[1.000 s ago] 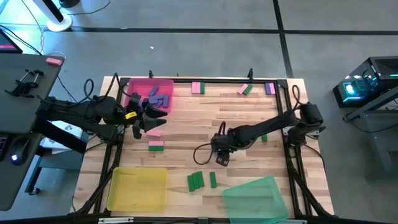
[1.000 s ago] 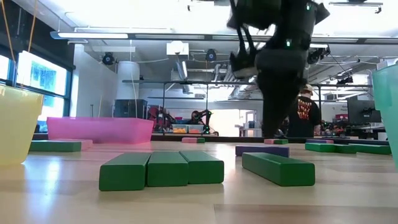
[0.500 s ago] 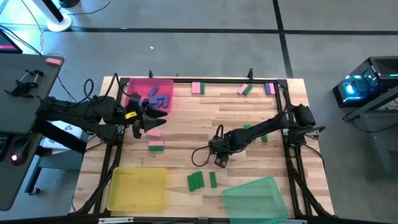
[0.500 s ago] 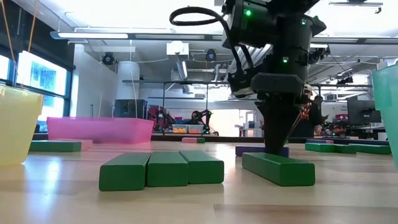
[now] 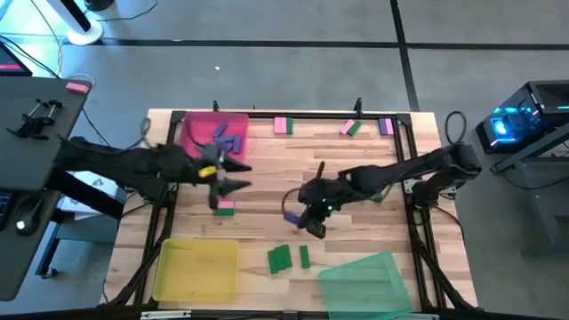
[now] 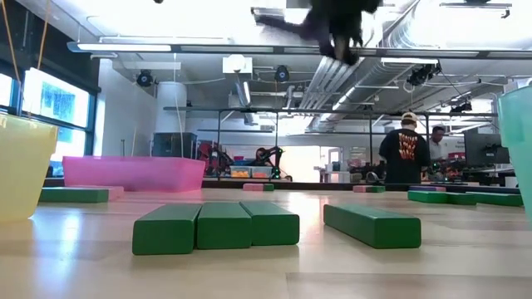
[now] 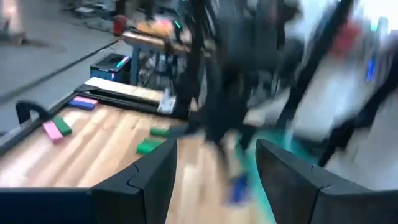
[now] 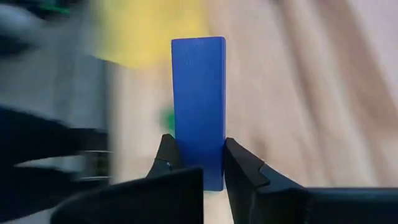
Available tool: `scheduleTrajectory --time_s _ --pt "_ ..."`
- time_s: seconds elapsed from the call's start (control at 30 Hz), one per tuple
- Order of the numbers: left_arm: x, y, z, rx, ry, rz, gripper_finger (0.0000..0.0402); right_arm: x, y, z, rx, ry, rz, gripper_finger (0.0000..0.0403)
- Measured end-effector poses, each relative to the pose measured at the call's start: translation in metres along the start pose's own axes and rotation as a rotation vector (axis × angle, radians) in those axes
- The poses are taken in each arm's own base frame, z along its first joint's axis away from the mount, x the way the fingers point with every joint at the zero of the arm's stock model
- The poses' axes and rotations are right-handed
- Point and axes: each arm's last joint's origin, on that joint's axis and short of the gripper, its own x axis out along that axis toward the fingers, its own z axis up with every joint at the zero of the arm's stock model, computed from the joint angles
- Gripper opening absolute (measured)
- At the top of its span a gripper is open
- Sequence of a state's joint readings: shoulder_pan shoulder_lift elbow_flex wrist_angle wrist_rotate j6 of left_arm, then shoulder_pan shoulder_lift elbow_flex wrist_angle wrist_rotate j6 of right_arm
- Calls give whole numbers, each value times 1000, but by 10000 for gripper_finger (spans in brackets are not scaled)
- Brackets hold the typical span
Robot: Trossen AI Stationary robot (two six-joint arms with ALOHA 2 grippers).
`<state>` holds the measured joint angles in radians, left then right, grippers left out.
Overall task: Sort blocks
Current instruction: Put the violet block into the pink bin
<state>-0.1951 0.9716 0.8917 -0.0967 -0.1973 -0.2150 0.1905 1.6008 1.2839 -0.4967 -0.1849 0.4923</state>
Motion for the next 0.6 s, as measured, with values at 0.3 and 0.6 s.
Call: scheduleTrajectory --time_s 0.3,0.6 --pt "60 -38 -52 654 168 -205 205 -20 24 25 -60 -27 250 3" --pt "85 -69 -69 1043 26 -125 205 -19 24 26 -3 -8 274 1"
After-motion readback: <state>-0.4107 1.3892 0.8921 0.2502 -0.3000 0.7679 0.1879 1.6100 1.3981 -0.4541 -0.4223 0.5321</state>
